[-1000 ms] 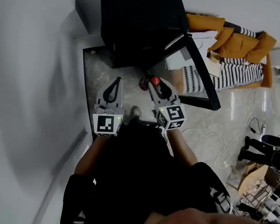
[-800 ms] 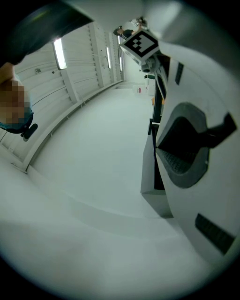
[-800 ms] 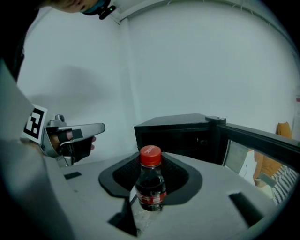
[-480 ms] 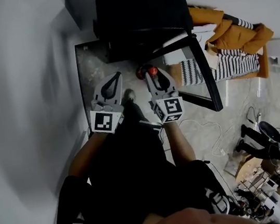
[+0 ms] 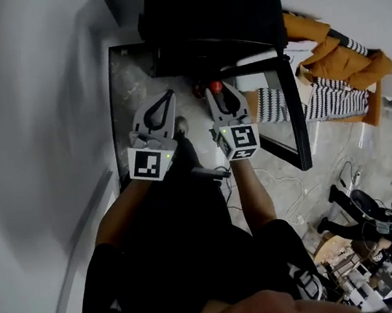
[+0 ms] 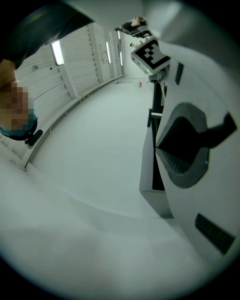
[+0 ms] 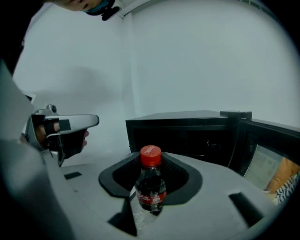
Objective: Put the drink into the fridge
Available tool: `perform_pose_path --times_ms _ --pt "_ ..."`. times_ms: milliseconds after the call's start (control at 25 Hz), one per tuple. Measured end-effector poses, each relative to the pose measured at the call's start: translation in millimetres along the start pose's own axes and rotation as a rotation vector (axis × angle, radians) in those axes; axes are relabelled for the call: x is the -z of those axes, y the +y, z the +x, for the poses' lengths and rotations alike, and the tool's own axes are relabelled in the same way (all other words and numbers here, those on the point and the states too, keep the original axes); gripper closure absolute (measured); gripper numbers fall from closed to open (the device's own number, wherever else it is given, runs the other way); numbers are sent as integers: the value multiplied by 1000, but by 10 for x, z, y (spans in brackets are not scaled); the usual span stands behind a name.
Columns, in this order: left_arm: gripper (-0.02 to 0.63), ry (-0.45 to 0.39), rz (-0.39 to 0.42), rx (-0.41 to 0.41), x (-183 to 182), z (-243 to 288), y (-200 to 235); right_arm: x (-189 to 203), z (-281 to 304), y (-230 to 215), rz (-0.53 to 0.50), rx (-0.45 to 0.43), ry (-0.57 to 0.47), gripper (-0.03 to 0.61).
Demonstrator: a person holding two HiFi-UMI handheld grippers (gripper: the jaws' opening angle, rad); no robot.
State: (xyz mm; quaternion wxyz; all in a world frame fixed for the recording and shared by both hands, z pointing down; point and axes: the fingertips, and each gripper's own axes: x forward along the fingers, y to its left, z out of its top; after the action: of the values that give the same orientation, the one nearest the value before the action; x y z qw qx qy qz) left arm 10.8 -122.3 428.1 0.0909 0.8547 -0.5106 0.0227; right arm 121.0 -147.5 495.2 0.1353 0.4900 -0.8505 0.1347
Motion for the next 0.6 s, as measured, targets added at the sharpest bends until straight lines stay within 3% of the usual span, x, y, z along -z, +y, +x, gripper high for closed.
perform_pose_path --times_ms 600 --pt "609 9 -44 -40 137 69 48 292 456 -237 -7 -9 47 454"
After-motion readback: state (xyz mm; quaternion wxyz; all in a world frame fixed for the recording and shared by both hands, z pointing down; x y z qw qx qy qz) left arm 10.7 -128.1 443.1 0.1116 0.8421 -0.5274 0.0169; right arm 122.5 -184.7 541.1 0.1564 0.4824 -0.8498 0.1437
